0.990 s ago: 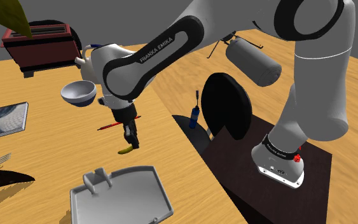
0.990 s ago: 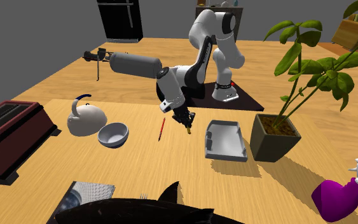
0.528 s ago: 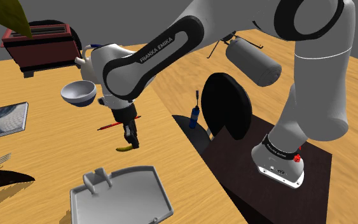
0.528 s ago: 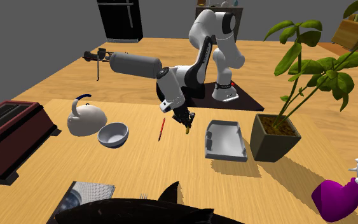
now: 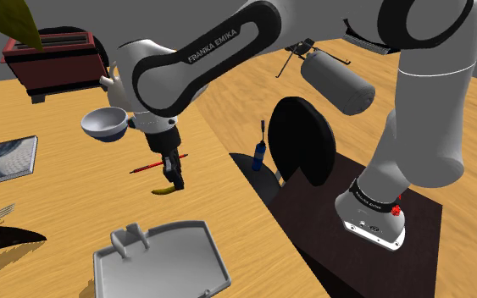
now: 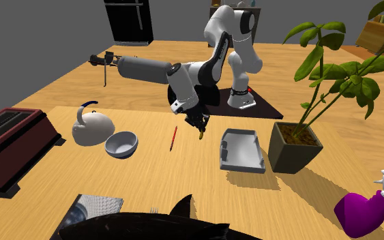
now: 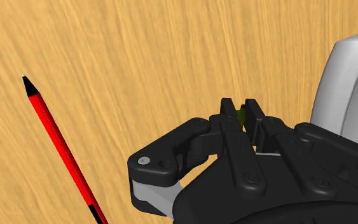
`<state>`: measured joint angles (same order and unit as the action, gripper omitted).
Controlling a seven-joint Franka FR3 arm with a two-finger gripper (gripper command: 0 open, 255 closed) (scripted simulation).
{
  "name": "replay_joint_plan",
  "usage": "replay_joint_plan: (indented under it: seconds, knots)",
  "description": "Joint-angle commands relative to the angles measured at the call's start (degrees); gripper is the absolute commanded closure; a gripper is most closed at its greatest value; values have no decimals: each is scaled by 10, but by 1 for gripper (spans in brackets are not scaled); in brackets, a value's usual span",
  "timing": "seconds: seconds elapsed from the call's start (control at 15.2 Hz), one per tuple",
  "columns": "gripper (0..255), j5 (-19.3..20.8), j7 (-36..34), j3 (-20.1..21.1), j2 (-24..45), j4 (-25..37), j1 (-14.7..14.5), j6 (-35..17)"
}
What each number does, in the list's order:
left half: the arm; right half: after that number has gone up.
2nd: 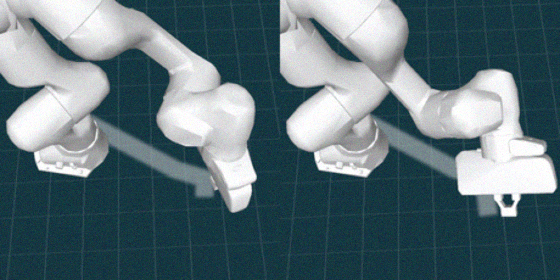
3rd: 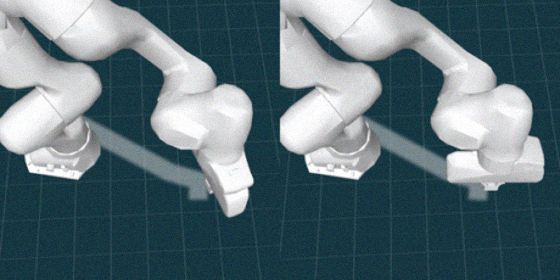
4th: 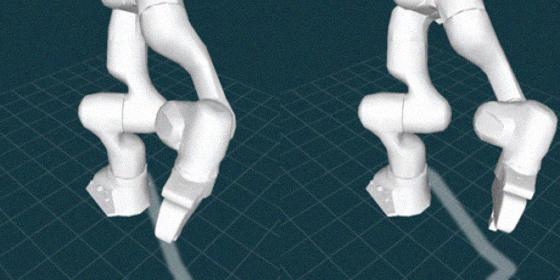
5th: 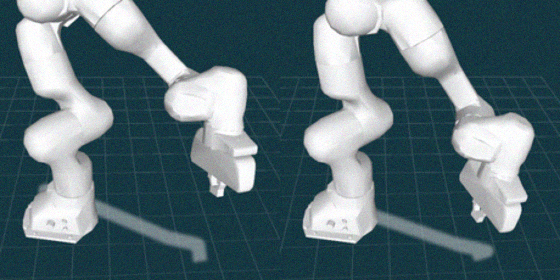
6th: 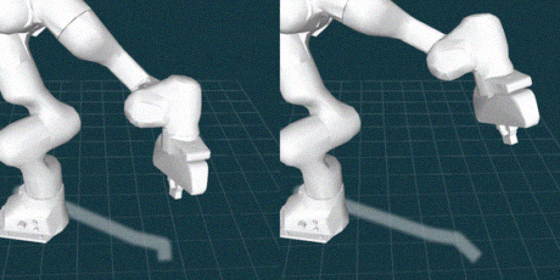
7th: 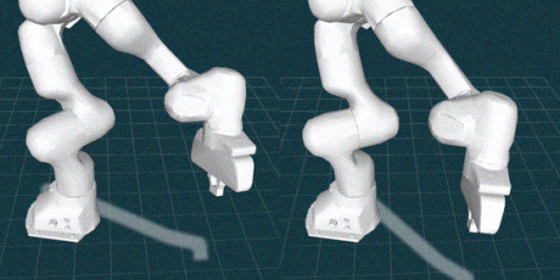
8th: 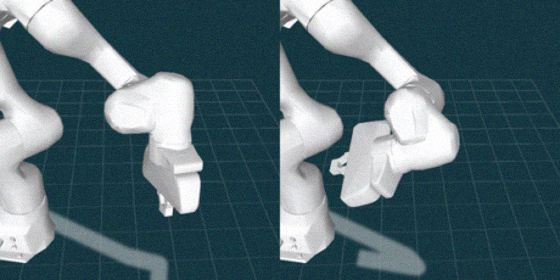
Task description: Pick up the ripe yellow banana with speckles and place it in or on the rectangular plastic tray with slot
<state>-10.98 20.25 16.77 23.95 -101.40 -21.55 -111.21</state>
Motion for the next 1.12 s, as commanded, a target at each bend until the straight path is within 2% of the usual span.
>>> replay_joint_plan:
  seconds: [0.0,1.06]
  knots:
    - [255,-1,-3,1,-6,7,0,13]
    - [255,-7,-22,5,-50,71,6,118]
